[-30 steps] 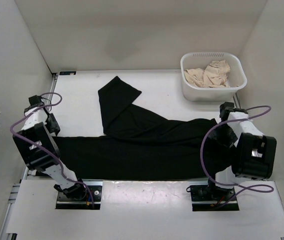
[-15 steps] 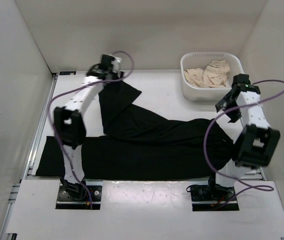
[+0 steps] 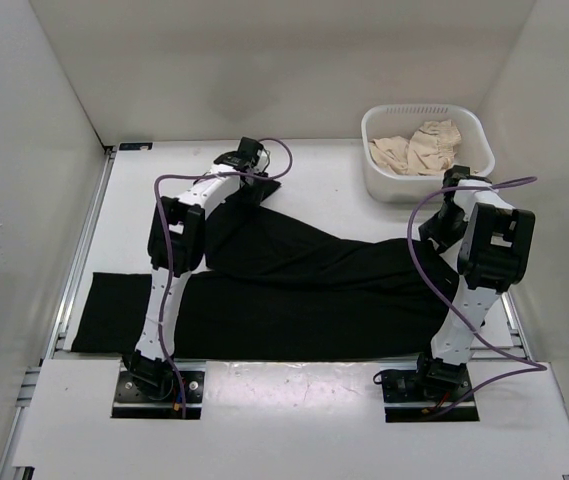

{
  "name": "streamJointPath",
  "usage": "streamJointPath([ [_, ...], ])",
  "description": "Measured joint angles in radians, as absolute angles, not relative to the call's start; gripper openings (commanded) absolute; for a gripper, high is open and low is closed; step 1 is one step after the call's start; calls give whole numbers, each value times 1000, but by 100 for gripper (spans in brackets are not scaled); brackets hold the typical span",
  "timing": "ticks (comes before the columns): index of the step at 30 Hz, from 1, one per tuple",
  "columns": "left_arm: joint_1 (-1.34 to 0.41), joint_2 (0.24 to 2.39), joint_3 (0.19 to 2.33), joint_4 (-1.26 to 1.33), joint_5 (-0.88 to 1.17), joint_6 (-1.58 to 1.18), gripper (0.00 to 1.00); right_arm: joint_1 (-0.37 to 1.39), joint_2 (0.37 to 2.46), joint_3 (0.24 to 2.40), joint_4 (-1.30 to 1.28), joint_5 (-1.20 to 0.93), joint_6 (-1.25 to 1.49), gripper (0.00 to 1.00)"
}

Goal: Fold and stack the trousers
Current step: Flatten the trousers out

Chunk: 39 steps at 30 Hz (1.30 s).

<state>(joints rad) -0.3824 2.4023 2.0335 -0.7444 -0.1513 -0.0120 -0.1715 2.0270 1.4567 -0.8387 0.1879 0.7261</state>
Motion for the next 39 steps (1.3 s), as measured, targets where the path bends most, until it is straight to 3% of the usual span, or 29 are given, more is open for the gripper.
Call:
streamJointPath([
  [3,-384,2389,2001,-721,-176,-14,17,-170,2027,1448,-843,196,728,21],
  [4,-387,2383,1989,-717,-189,-9,14,-170,2026,1447,-846,203,731,10],
  [6,-391,2369,1966,-714,-204,-5,14,-170,2022,1440,-846,210,731,0],
  [15,-304,2161,1795,-758,-183,-4,14,-170,1999,1406,-813,220,723,0],
  [19,-179,1966,1683,-765,-58,1,27,-162,1983,1385,-791,226,706,0],
  [24,106,1772,1571,-783,205,0,41,-142,1975,1376,-779,257,679,0],
  [27,262,1726,1471,-797,284,-3,41,-133,1975,1375,-778,270,672,0],
  [31,364,1739,1312,-831,338,-6,24,-126,1975,1374,-776,282,663,0],
  [33,421,1752,1254,-845,342,-4,26,-122,1971,1370,-773,287,656,0],
  [36,508,1761,1223,-864,331,-2,50,-115,1966,1363,-773,290,643,0],
  [39,469,1738,1233,-864,266,-10,58,-108,1959,1356,-775,290,627,0],
])
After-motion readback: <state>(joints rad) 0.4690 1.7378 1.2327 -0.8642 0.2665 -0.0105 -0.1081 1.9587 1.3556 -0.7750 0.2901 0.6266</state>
